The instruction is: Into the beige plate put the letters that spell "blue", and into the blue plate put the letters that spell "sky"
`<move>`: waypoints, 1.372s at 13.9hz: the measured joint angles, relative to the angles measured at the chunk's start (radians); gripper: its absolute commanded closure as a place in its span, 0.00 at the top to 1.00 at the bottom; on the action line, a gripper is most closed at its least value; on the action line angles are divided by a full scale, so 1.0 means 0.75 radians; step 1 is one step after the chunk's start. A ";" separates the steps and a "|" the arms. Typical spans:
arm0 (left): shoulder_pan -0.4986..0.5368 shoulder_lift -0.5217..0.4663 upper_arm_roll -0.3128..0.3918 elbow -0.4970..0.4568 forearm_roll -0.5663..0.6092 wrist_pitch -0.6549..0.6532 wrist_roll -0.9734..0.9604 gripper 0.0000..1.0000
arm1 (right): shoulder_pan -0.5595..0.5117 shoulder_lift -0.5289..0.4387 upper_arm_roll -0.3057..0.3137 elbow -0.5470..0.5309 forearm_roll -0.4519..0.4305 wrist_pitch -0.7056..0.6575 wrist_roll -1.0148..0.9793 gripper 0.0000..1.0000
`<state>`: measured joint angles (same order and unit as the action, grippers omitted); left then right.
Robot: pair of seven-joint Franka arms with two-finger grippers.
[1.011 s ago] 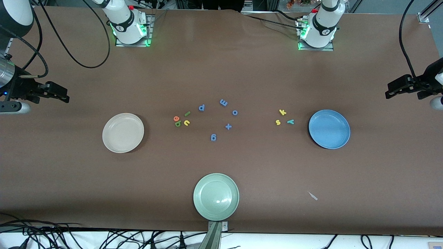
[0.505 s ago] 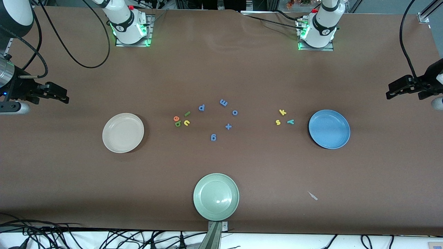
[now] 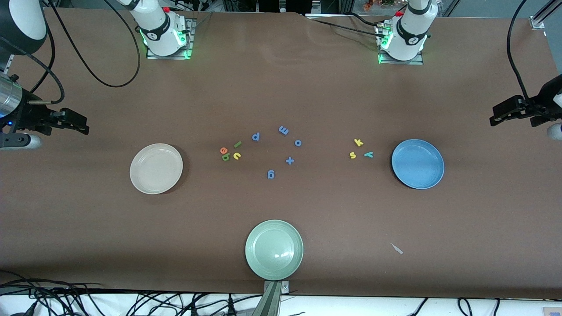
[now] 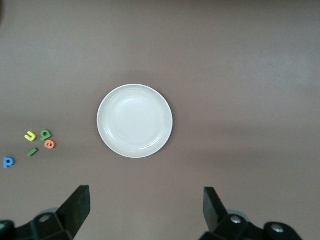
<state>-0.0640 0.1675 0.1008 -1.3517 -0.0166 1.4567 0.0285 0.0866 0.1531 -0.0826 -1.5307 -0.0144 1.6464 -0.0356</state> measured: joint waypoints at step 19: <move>-0.001 0.017 -0.001 -0.003 0.000 0.017 0.000 1.00 | 0.122 0.111 0.023 0.000 0.059 -0.021 -0.058 0.99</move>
<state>-0.0644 0.1803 0.1003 -1.3543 -0.0166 1.4697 0.0282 0.1782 0.2363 -0.0654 -1.5307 0.0297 1.6307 -0.0792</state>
